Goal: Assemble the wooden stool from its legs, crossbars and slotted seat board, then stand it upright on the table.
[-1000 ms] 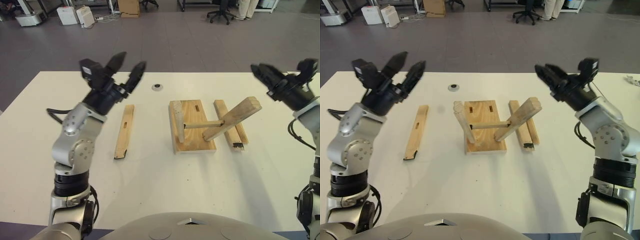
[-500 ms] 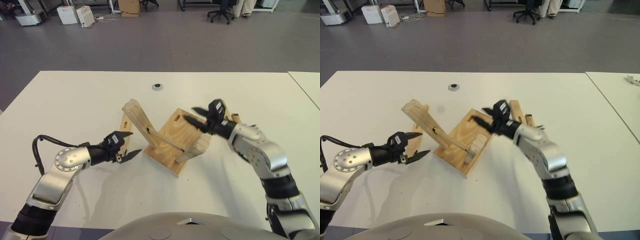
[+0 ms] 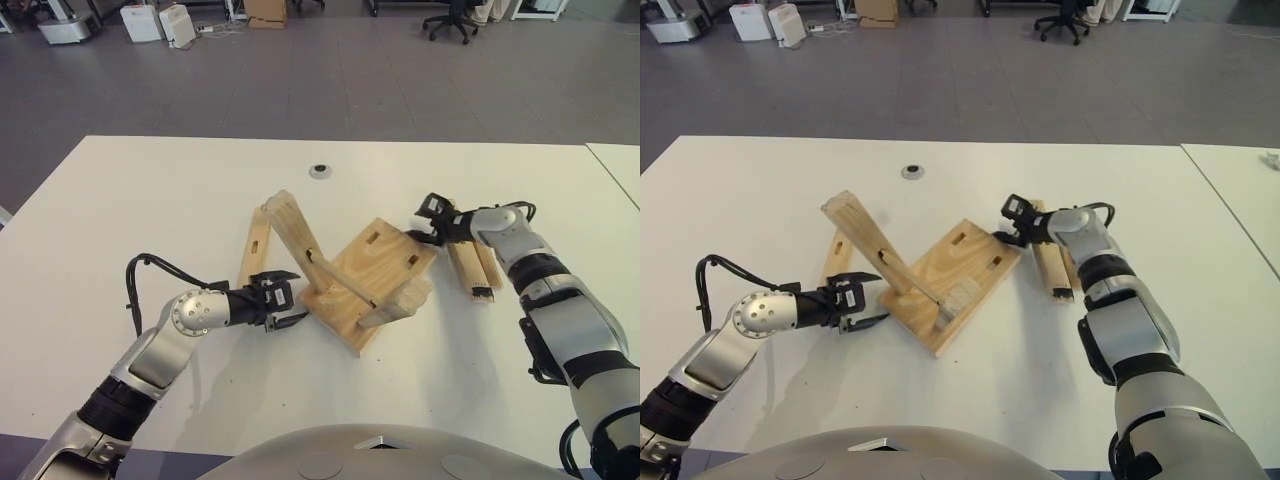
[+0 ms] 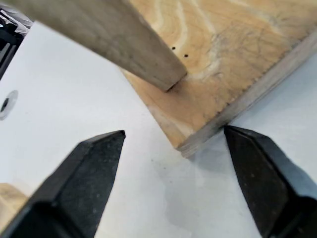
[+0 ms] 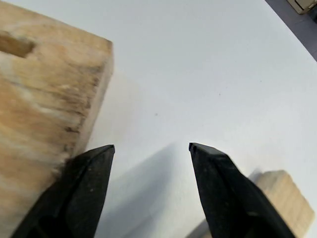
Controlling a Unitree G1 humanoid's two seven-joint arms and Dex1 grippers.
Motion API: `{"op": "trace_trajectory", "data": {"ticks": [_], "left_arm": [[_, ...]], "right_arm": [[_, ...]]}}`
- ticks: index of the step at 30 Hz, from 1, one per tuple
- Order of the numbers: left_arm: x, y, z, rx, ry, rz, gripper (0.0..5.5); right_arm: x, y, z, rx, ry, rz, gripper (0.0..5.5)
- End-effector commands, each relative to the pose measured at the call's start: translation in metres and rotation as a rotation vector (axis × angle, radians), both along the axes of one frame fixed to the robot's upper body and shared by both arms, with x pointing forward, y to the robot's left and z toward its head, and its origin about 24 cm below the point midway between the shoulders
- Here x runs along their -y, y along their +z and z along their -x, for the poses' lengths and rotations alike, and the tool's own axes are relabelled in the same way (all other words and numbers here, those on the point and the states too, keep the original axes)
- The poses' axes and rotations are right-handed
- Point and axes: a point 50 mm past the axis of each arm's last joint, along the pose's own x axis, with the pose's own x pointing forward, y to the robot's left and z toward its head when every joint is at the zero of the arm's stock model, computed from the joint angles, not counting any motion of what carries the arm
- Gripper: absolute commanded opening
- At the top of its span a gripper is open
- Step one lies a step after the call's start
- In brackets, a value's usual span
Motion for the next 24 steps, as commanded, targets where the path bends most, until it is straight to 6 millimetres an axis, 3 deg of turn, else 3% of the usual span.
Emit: {"op": "trace_trajectory", "data": {"ticks": [1, 4, 7, 10, 12, 15, 19, 21, 24], "left_arm": [[-0.017, -0.029, -0.015, 0.01, 0.263, -0.075, 3.69], [-0.027, -0.014, -0.049, 0.054, 0.431, 0.065, 3.69], [-0.033, -0.006, -0.059, 0.036, 0.448, 0.141, 3.69], [-0.046, 0.018, -0.049, 0.039, 0.429, 0.234, 3.69], [-0.051, 0.033, -0.036, 0.026, 0.366, 0.218, 3.69], [-0.054, 0.041, -0.015, -0.028, 0.256, 0.091, 3.69], [-0.053, 0.048, 0.002, -0.094, 0.17, -0.029, 3.69], [-0.038, 0.037, 0.005, -0.144, 0.125, -0.034, 3.69], [-0.012, 0.009, 0.009, -0.201, 0.061, -0.053, 3.69]], "right_arm": [[-0.031, -0.026, 0.033, -0.136, 0.296, -0.126, 2.83], [-0.026, -0.011, 0.053, -0.091, 0.362, -0.167, 2.83], [-0.022, 0.016, 0.065, 0.016, 0.304, -0.199, 2.83], [-0.008, 0.05, 0.048, 0.164, 0.121, -0.263, 2.83], [-0.009, 0.061, 0.03, 0.228, 0.031, -0.306, 2.83], [-0.028, 0.045, 0.001, 0.23, -0.023, -0.24, 2.83], [-0.053, 0.013, -0.012, 0.152, 0.017, -0.102, 2.83], [-0.063, -0.004, -0.01, 0.123, 0.085, 0.003, 2.83], [-0.069, -0.022, 0.002, 0.048, 0.177, 0.026, 2.83]]}}
